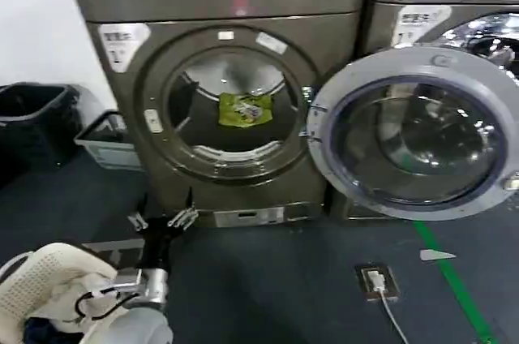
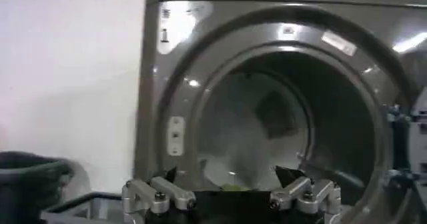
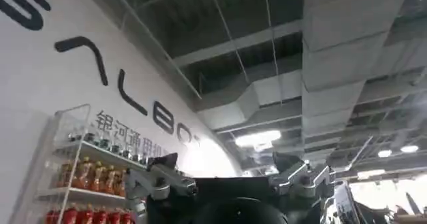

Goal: Grasp the clothes from the dryer.

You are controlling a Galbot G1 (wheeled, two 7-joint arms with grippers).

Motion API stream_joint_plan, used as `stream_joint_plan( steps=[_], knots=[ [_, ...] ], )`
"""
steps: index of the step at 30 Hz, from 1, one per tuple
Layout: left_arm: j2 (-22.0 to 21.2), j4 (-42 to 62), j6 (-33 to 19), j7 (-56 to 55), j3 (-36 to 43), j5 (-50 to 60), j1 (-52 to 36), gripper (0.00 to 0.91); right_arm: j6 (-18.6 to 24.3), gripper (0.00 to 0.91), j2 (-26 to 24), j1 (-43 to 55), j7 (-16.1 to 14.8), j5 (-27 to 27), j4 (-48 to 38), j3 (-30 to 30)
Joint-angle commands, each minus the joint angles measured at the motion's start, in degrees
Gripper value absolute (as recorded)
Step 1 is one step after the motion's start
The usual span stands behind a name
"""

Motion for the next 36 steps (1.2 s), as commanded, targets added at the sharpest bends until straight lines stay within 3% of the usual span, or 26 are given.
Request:
stream_joint_plan(
  steps=[1, 23, 32, 36],
  knots=[
    [-0.14, -0.06, 0.20, 0.03, 0.02, -0.12, -0.10, 0.907, 0.01, 0.907, 0.00, 0.02, -0.08, 0.11, -0.01, 0.00],
    [-0.68, -0.99, 0.49, 0.23, -0.13, 0.27, 0.62, 0.907, -0.18, 0.907, 0.35, -0.18, -0.97, 0.57, 0.83, -0.31],
    [-1.09, -0.99, 0.36, 0.39, -0.47, 0.47, 0.38, 0.907, 1.79, 0.907, 0.65, 0.60, -4.89, 1.97, 1.85, -0.65],
    [-1.03, -1.02, 0.33, 0.53, -1.06, 0.53, -0.12, 0.907, 2.03, 0.907, 0.59, 0.71, -5.01, 2.87, 1.92, -0.59]
  ],
)
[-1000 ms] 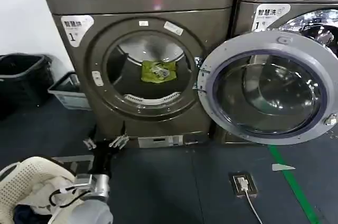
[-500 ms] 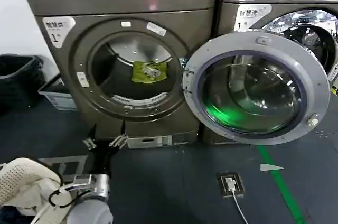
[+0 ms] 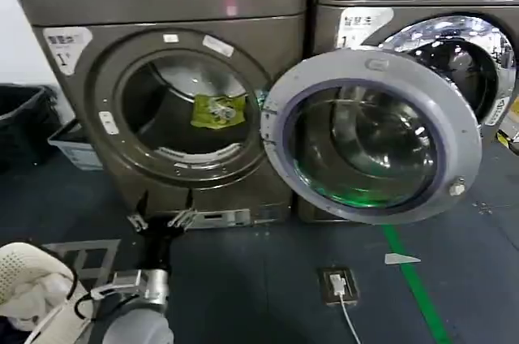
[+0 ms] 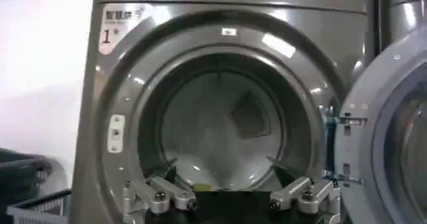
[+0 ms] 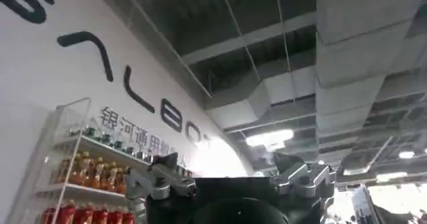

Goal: Grasp the clothes from the dryer.

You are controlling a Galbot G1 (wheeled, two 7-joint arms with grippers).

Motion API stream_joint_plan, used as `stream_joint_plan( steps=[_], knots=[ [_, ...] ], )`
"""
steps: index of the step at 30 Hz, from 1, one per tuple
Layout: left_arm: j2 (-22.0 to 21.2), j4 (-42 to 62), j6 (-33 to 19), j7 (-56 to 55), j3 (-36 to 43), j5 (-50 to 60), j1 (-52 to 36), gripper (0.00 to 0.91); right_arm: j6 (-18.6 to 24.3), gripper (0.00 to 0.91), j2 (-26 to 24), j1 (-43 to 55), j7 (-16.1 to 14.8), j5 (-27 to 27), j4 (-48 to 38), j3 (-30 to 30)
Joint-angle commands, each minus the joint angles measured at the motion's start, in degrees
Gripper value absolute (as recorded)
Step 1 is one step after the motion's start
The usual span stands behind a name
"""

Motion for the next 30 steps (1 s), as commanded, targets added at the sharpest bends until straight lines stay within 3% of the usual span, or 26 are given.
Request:
stream_joint_plan(
  steps=[1, 30],
  knots=[
    [0.13, 0.11, 0.02, 0.10, -0.29, -0.14, -0.40, 0.907, 0.53, 0.907, -0.02, 0.03, -1.02, 1.44, 0.06, 0.16],
    [1.15, 0.96, 0.69, 2.65, -1.30, 1.79, -1.58, 0.907, 1.81, 0.907, 0.19, -0.62, -1.28, 3.44, 0.02, 0.44]
  ],
)
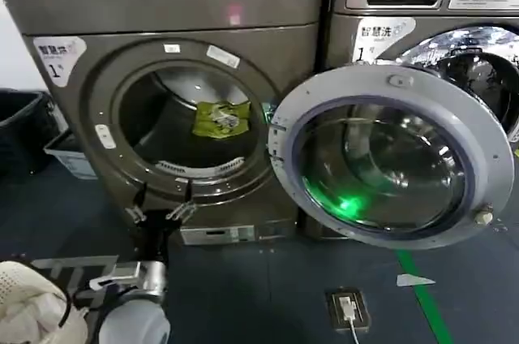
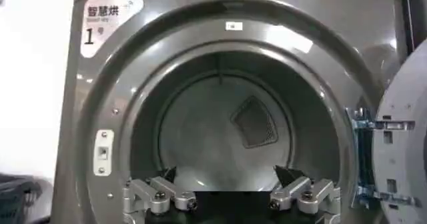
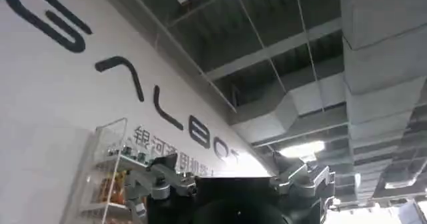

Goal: Grasp the clothes from the dryer.

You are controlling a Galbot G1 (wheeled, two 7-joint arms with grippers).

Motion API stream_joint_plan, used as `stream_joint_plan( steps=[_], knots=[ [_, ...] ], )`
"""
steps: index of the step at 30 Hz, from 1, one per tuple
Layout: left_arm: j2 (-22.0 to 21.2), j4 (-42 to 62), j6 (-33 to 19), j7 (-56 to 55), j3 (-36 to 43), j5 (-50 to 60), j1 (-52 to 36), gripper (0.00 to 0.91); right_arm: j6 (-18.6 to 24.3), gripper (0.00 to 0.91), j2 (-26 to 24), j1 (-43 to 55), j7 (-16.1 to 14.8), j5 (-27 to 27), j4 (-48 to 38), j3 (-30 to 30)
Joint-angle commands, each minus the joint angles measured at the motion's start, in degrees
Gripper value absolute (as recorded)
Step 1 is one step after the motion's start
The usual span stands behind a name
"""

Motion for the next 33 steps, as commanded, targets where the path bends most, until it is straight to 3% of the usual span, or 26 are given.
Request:
stream_joint_plan(
  steps=[1, 33],
  knots=[
    [-0.01, -0.07, 0.07, 0.26, -0.07, 0.26, 0.09, 0.907, 0.08, 0.907, -0.01, -0.08, -0.04, 0.14, -0.01, 0.02],
    [0.12, 1.08, -0.12, 1.01, -0.54, 0.02, -1.28, 0.907, 0.12, 0.907, -0.04, 0.34, -0.67, 0.21, 0.02, -0.05]
  ],
)
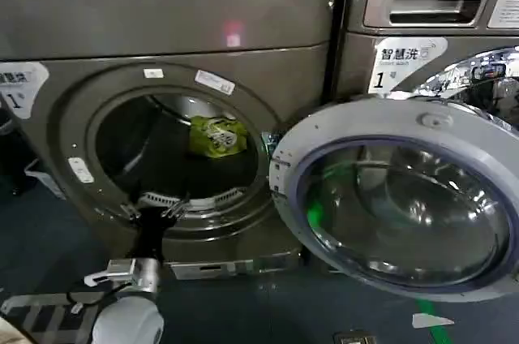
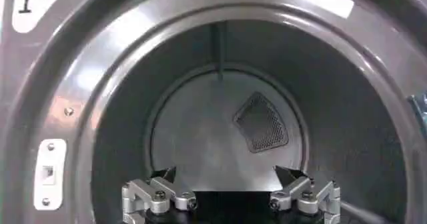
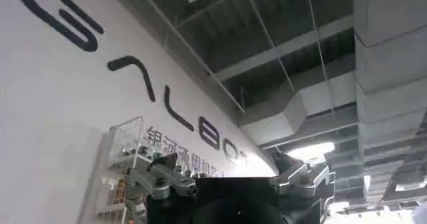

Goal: Grasp the clothes from the dryer.

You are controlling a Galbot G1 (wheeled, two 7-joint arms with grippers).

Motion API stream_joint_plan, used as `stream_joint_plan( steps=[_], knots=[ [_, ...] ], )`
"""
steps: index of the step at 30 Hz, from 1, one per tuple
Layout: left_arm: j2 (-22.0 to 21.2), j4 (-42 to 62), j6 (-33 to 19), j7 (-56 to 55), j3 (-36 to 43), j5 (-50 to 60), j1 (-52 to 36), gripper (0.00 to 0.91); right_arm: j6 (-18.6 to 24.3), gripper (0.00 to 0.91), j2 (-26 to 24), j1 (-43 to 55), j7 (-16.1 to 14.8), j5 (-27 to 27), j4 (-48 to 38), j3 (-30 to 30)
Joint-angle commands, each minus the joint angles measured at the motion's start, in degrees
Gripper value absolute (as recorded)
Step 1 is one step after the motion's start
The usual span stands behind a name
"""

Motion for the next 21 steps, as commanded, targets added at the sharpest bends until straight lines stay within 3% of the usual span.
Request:
stream_joint_plan(
  steps=[1, 21],
  knots=[
    [0.01, 0.02, -0.01, 0.03, -0.01, 0.03, 0.03, 0.907, 0.01, 0.907, -0.02, 0.11, -0.09, -0.06, -0.05, -0.07],
    [0.17, -0.47, 0.15, 0.08, -0.16, 0.02, 0.37, 0.907, 0.07, 0.907, -0.17, -0.03, -0.43, -0.07, -0.04, 0.02]
  ],
)
